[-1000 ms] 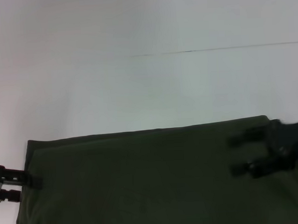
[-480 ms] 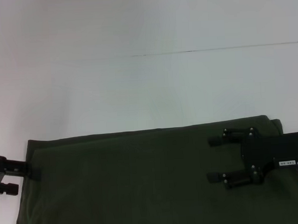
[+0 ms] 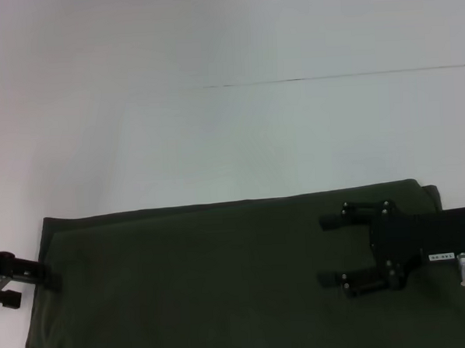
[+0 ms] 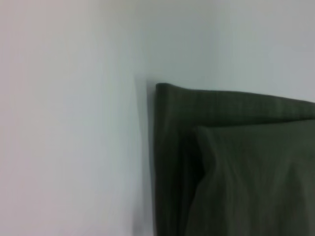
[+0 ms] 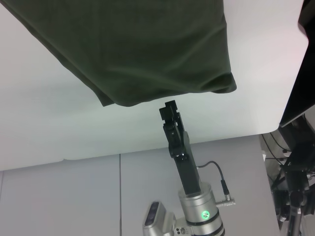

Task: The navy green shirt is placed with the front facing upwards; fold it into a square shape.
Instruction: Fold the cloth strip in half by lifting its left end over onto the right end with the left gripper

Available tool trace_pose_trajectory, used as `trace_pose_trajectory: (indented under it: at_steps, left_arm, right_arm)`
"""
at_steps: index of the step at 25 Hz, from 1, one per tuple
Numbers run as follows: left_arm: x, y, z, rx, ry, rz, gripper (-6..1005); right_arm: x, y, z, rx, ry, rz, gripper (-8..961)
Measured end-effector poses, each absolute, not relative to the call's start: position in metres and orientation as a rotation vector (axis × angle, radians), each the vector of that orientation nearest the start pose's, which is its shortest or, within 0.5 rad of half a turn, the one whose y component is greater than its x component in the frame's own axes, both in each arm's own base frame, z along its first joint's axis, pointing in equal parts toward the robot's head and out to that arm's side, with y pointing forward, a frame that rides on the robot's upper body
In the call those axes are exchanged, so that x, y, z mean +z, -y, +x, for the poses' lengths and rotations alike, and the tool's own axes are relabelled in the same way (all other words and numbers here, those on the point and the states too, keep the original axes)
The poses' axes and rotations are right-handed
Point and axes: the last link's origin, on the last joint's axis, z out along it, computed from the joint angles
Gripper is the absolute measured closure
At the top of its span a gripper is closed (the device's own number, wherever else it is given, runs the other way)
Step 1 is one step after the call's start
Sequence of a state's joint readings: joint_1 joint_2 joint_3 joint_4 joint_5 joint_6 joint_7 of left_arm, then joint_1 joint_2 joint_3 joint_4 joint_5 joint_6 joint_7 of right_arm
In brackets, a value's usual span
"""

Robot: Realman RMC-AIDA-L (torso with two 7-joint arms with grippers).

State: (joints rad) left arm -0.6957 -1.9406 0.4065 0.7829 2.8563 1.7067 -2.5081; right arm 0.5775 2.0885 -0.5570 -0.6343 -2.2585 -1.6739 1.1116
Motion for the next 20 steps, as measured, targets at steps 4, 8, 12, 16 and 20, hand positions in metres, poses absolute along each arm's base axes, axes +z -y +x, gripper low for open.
trace_pose_trajectory:
  at_steps: [4,8,12,16,20]
  left_arm:
    - [0.079,-0.334,-0.322,0.109,2.030,-2.085,110]
    - [0.078,-0.333,-0.324,0.101,2.039,-2.073,110]
    - [0.075,-0.330,-0.326,0.097,2.056,-2.066,110]
    - [0.072,-0.329,-0.327,0.097,2.067,-2.065,111]
    - [0.069,-0.329,-0.327,0.084,2.077,-2.065,111]
  right_arm:
    - [-0.011,-0.314,0.268,0.553,-0.278,-2.910,54]
    - [-0.012,-0.313,0.269,0.555,-0.291,-2.910,54]
    - [-0.013,-0.313,0.269,0.553,-0.293,-2.910,53]
    - [-0.013,-0.313,0.269,0.552,-0.293,-2.911,53]
    - [-0.013,-0.313,0.268,0.551,-0.298,-2.912,54]
